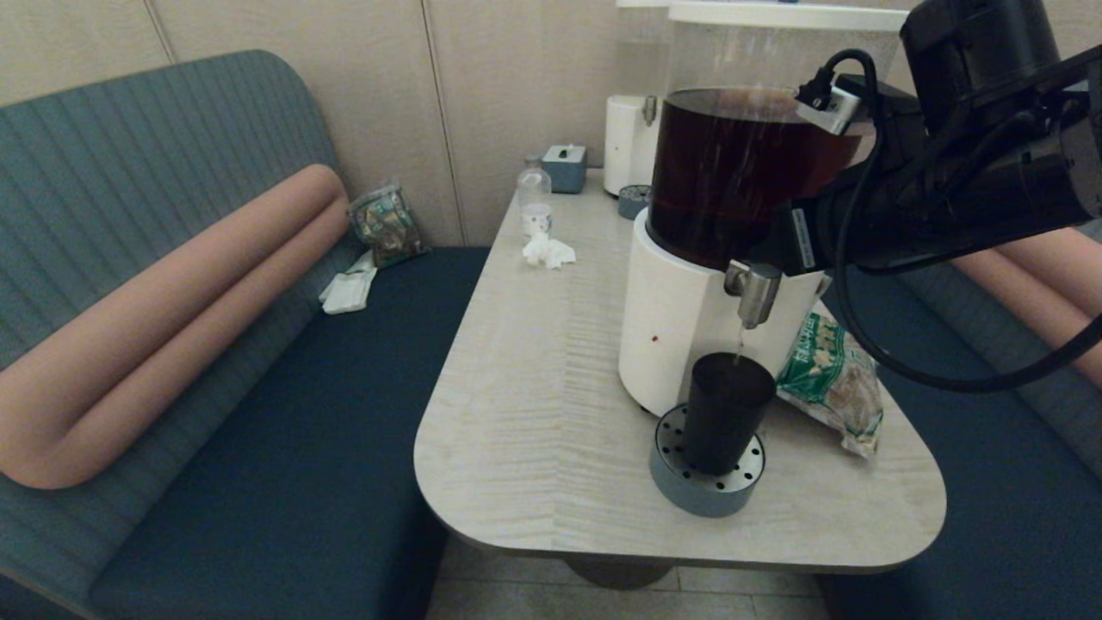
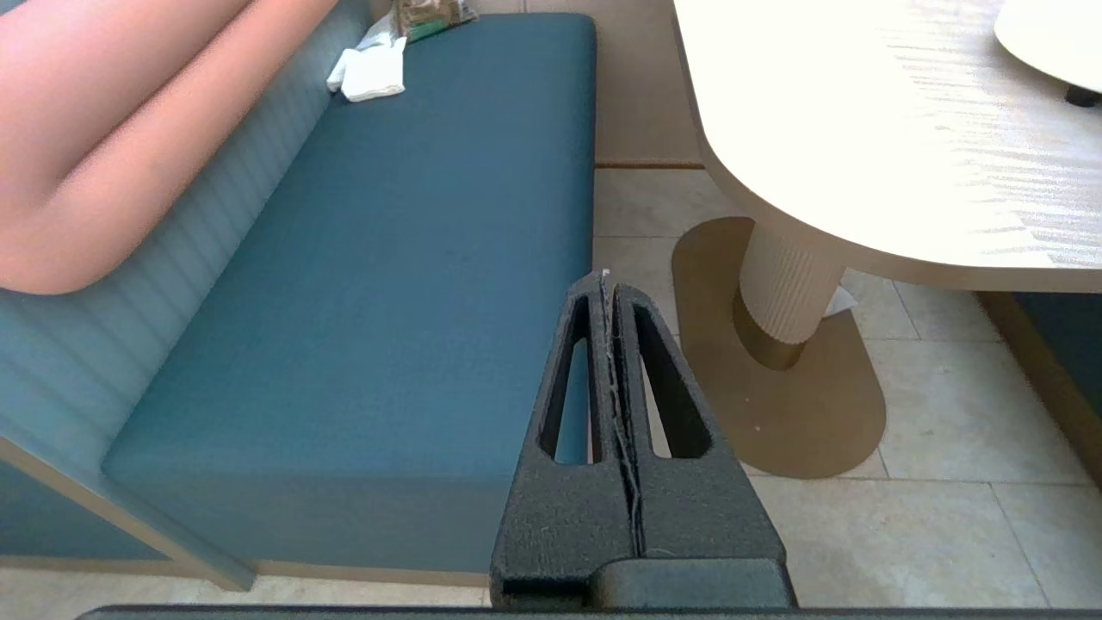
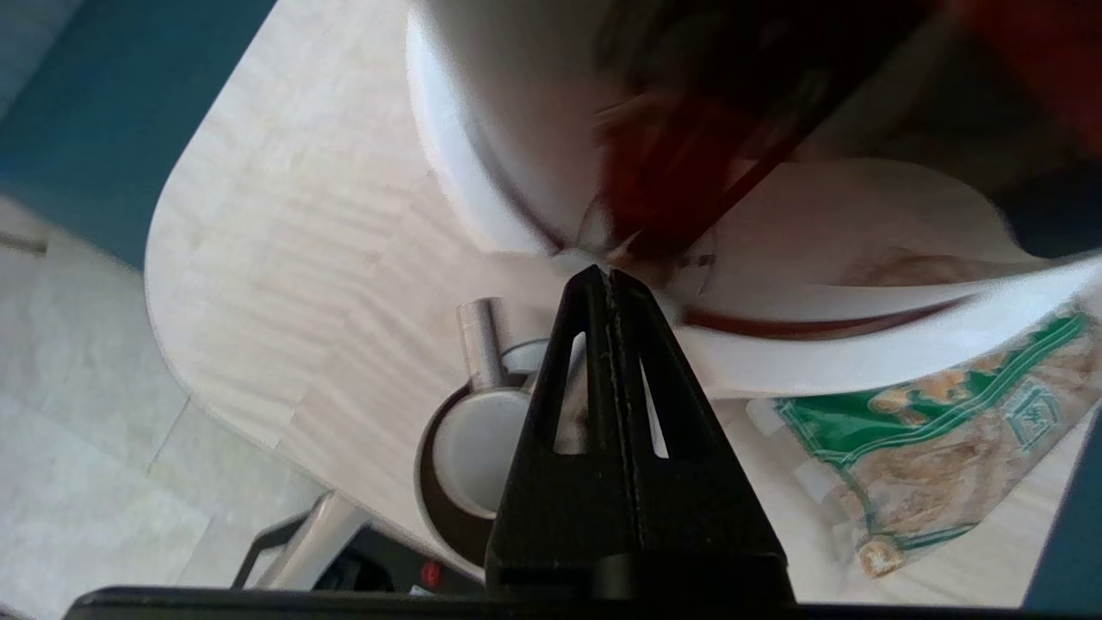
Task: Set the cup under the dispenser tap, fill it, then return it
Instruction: Turn on the faucet, then turn off the faucet
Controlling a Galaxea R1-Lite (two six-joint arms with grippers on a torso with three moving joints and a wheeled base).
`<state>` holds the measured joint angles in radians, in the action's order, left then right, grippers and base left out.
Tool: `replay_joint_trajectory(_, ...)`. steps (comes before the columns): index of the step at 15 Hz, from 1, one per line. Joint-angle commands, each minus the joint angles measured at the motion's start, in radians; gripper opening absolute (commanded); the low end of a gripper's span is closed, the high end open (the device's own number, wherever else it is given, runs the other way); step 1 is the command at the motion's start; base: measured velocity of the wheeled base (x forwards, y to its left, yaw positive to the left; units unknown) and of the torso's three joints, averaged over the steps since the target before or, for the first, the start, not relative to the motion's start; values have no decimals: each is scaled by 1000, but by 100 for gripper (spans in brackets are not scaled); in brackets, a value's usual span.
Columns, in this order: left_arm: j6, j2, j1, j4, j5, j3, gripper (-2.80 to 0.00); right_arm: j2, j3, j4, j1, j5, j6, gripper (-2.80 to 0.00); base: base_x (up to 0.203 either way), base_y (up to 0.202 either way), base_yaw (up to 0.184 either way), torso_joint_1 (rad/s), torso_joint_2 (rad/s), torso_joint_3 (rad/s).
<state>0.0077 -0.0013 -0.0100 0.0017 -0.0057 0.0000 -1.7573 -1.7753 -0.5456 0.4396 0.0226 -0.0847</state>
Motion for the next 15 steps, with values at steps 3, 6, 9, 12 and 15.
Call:
replay_joint_trajectory(3,0,0,-1,0,0,0,-280,48,48,29,-7,2,2,-280,0,0,0,0,0,0)
replay_joint_trajectory(6,0,0,1,0,0,0,-280,88,87,31,-26,4,0,-280,0,0,0,0,0,0)
replay_joint_trajectory(9,0,0,1,0,0,0,-280,135,136,32,-41,8,-1,-280,0,0,0,0,0,0)
replay_joint_trajectory(12,0,0,1,0,0,0,-280,215,232,74,-47,14,1,-280,0,0,0,0,0,0)
replay_joint_trajectory(15,0,0,-1,0,0,0,-280,334,319,100,-67,21,-1,-280,0,0,0,0,0,0)
